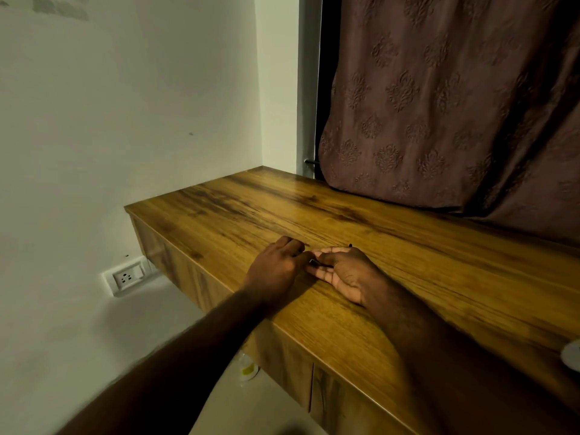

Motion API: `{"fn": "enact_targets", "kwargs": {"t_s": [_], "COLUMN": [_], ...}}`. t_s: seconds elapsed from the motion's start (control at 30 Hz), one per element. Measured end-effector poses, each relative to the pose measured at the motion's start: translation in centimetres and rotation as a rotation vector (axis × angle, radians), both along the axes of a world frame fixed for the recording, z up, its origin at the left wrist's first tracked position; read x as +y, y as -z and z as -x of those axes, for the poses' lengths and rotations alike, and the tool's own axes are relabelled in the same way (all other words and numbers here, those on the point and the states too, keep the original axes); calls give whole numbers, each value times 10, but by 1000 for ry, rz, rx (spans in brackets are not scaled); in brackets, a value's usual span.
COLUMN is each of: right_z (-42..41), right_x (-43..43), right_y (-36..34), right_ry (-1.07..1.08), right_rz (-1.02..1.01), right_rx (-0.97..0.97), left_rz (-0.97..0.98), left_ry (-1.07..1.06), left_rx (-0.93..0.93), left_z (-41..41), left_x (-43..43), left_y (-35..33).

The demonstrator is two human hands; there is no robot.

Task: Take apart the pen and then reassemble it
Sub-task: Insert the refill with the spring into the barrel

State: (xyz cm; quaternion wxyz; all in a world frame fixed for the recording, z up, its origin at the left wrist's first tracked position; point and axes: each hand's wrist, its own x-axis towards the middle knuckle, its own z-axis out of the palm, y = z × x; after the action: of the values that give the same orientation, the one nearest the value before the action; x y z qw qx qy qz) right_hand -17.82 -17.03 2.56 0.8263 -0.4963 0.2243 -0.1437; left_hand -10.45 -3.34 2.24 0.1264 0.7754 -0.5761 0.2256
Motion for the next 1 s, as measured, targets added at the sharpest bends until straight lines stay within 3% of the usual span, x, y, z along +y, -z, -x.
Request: {"fn": "enact_targets", "kwargs": {"t_s": [0.17,0.47,1.0], "right_z": [0,2,5], "right_x": [0,1,-9], "right_y": [-1,-3,5], "right_ry": [3,-25,-36], "right_rz": [-6,-30,188], "right_rx": [5,-5,-3], "left_rz": [36,91,195], "left_ry": [-9,-55,-105], "left_rx": [142,238,252], "left_z": [-1,-3,-7], "left_x": [1,1,2], "left_y": [0,4,9]}}
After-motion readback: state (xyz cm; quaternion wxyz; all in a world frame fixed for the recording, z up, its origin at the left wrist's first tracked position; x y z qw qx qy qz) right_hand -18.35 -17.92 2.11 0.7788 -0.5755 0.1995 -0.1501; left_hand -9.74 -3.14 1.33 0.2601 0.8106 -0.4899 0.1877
